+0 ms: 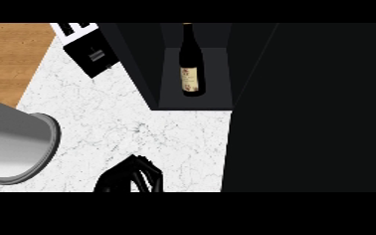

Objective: Pick up the wine, place it into the cabinet and close the cabinet

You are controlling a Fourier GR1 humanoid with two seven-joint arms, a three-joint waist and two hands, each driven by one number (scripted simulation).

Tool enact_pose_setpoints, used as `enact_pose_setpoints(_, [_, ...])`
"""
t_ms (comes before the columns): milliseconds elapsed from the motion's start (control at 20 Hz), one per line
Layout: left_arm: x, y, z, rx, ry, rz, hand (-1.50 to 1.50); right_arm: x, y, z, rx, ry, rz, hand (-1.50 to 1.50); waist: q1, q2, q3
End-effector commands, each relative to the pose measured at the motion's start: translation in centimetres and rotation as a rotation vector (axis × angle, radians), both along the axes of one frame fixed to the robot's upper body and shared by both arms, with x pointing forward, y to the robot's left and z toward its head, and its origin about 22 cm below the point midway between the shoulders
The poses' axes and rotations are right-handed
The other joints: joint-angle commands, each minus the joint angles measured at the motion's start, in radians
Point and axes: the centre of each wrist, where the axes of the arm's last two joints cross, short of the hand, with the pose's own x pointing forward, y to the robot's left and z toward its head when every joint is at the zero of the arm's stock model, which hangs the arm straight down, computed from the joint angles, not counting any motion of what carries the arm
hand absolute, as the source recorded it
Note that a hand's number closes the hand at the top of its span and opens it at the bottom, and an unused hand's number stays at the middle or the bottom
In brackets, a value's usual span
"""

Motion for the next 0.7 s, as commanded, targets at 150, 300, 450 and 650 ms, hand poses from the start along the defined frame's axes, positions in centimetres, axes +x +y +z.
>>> enact_pose_setpoints(150, [-2.1, 6.1, 1.2, 0.058, -0.007, -0.019, 1.5, -0.4, 1.8, -0.8, -0.02, 0.093, 0.264, 1.5, 0.014, 0.001, -0.002])
enact_pose_setpoints(300, [-1.6, 7.6, 2.4, 0.055, -0.011, 0.006, 1.5, -2.0, 2.7, -1.2, -0.019, 0.137, 0.374, 1.5, 0.003, 0.0, -0.001])
enact_pose_setpoints(450, [-2.1, 10.0, 3.6, 0.072, -0.029, 0.015, 1.5, -3.0, 3.9, -1.1, -0.007, 0.154, 0.41, 1.5, 0.005, -0.001, -0.001])
enact_pose_setpoints(650, [-2.4, 12.5, 2.0, 0.043, -0.05, 0.079, 1.5, -3.5, 7.2, -1.0, 0.008, 0.132, 0.507, 1.5, 0.009, -0.002, -0.003])
